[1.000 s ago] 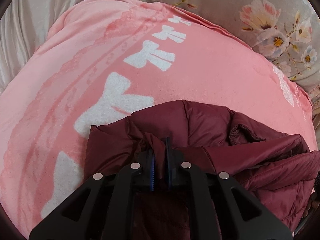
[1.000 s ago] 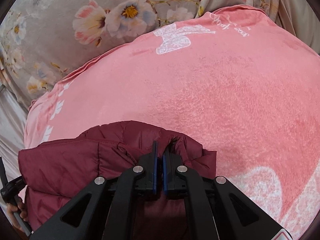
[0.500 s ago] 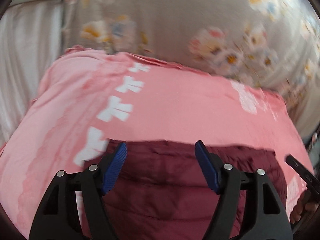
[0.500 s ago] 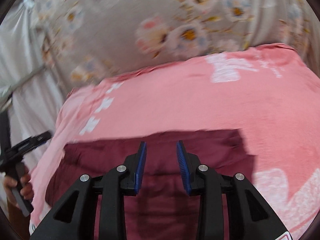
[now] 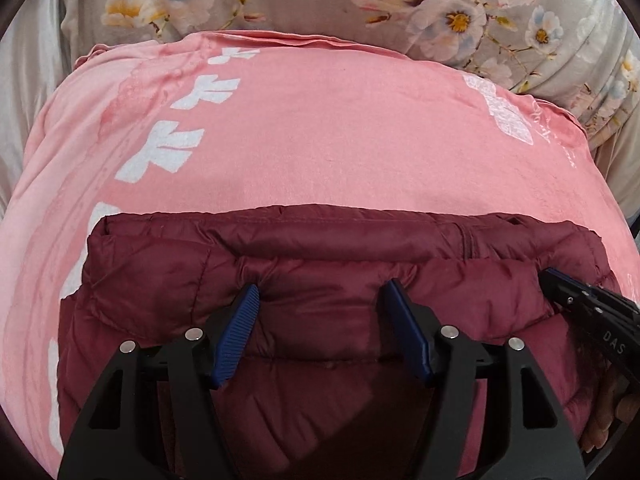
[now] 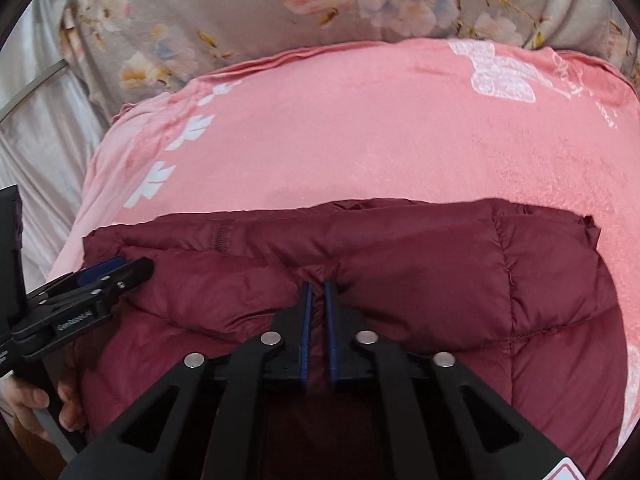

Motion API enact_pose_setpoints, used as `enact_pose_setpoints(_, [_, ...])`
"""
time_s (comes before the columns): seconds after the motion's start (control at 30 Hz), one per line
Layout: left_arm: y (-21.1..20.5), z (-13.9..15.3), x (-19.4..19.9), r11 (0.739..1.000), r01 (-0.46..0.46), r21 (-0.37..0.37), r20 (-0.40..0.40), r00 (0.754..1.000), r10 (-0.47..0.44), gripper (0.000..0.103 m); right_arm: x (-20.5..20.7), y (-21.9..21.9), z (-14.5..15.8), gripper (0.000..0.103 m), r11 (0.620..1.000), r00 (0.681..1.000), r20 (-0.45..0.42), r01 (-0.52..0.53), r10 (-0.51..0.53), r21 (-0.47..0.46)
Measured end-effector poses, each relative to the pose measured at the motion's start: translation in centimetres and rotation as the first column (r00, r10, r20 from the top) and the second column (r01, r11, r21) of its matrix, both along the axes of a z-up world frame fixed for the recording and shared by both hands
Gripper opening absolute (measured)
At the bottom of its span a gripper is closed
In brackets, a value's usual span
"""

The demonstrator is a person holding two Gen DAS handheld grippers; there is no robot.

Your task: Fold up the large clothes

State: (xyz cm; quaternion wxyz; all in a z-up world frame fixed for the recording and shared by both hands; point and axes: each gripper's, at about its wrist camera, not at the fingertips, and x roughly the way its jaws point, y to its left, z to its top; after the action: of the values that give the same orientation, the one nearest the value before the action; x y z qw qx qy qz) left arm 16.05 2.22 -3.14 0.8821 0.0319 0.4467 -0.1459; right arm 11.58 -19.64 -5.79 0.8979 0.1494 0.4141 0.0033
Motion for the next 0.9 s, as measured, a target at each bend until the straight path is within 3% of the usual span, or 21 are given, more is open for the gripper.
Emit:
enact_pose_setpoints(0.33, [0.0, -2.3, 1.5, 0.999, -0.025, -0.043, 0.013, 1.0, 0.026, 0.065, 0.5, -0.5, -2.1, 0.0, 1.0, 1.0, 0.02, 0.011, -0.011, 0.02])
enact_pose_setpoints(0.47, [0.0, -2.7, 1.4, 0.999, -0.027, -0.045, 0.035, 0.999, 0.028, 0.065, 0.4, -0.1, -2.2, 0.0, 1.0, 0.999, 0.042, 0.016, -0.016, -0.011])
enact_pose_setpoints(0.9, [0.0, -2.8, 1.3, 0.999, -0.029, -0.037, 0.052, 0.998, 0.031, 0.065, 0.1, -0.6, -1.9, 0.0, 1.0, 0.998, 0.056, 0.014, -0.015, 0.013])
